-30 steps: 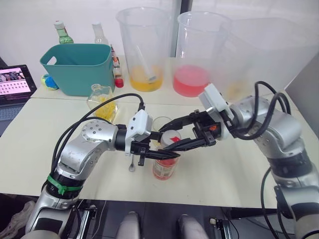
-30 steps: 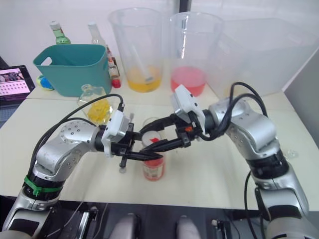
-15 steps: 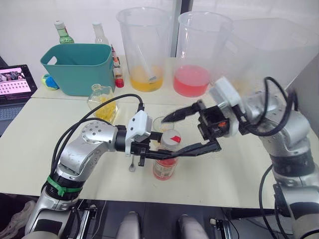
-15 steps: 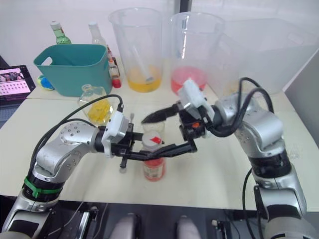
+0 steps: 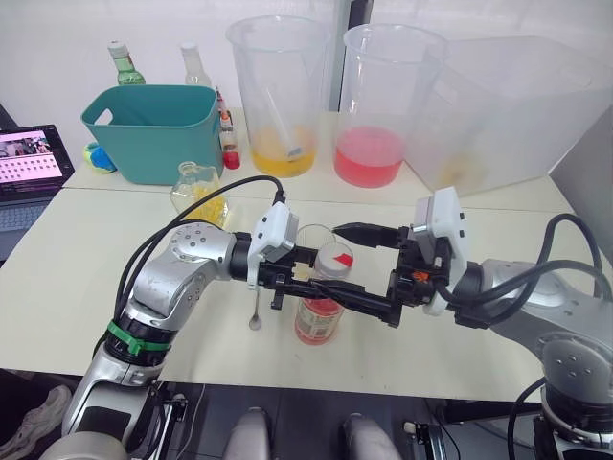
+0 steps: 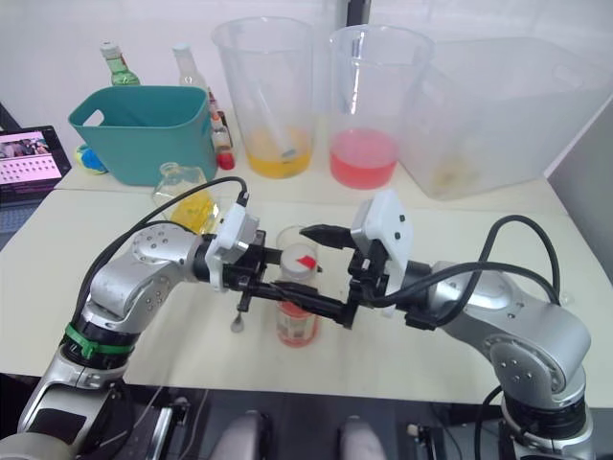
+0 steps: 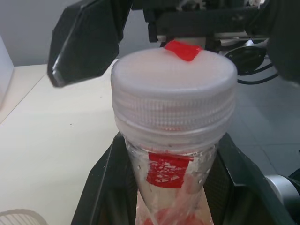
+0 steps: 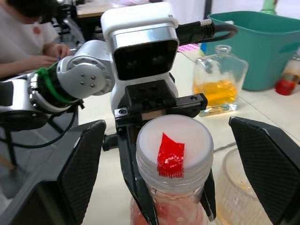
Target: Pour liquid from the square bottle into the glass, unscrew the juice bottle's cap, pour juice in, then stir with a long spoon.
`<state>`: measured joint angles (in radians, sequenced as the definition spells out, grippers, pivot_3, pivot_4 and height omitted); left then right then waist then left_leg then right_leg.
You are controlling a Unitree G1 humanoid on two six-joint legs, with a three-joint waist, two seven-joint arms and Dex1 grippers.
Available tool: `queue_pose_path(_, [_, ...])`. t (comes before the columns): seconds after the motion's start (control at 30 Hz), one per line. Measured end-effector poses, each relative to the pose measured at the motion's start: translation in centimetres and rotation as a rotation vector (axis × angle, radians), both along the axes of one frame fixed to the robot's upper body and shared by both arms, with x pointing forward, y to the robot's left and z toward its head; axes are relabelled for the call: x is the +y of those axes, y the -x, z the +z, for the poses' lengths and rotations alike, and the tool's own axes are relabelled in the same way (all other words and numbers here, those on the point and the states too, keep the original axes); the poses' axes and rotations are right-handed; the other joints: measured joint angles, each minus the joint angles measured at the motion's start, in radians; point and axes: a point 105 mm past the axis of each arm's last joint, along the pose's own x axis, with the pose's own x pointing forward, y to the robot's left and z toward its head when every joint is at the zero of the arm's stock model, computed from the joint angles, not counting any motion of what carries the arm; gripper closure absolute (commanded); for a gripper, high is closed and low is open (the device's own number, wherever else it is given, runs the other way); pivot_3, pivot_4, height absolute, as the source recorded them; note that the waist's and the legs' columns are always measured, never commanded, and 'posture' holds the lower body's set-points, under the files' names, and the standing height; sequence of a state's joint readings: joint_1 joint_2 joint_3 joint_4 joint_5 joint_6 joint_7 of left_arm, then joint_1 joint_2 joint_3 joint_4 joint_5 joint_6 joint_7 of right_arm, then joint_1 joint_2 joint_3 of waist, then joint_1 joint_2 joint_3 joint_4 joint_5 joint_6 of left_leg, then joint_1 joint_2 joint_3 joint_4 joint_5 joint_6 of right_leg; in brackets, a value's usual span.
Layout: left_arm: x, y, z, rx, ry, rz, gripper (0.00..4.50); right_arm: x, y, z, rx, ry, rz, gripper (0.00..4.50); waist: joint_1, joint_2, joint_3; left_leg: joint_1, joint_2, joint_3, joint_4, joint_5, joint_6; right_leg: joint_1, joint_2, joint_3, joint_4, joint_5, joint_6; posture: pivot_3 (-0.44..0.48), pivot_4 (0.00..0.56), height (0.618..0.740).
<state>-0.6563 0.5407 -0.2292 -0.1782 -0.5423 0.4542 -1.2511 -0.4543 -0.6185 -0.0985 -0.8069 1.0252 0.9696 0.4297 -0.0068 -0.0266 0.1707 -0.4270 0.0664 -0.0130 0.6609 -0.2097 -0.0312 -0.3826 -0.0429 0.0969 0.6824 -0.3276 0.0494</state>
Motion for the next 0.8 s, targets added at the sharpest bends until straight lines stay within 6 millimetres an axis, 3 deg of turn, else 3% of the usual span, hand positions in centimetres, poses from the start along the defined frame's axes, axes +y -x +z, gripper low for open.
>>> queue_pose_path(0.07, [-0.1, 0.1, 0.0, -0.002, 0.001, -0.009, 3.1, 0.0, -0.1, -0.2, 0.003, 0.001, -0.03, 0.04, 0.001, 0.0, 0.0, 0.0, 0.0, 0.0, 0.0, 0.0, 0.0, 0.0, 0.0, 0.0, 0.0, 0.0, 0.0, 0.0, 0.15, 0.726])
queue_pose_path(0.37, [-0.2, 0.1, -0.1, -0.006, 0.005, -0.015, 3.1, 0.0, 0.2, -0.1, 0.025, 0.012, -0.016, 2.79, 0.002, 0.0, 0.0, 0.0, 0.0, 0.0, 0.0, 0.0, 0.0, 0.001, 0.0, 0.0, -0.001, 0.0, 0.0, 0.0, 0.15, 0.726])
queue_pose_path(0.7, [0.3, 0.7, -0.3, -0.026, -0.011, 0.017, 3.1, 0.3, 0.0, -0.1, -0.049, 0.109, 0.189, 2.8, -0.005, 0.0, 0.0, 0.001, 0.0, 0.0, 0.0, 0.0, 0.0, 0.001, 0.0, 0.0, -0.001, 0.0, 0.0, 0.0, 0.15, 0.726])
queue_pose_path(0.8, [0.9, 0.9, -0.3, -0.033, -0.014, 0.044, 3.1, 0.9, -0.7, -0.2, -0.097, 0.157, 0.372, 2.8, -0.014, 0.0, 0.0, 0.002, 0.001, 0.001, 0.0, 0.0, 0.0, 0.002, 0.0, 0.0, -0.002, 0.0, 0.0, 0.0, 0.15, 0.726])
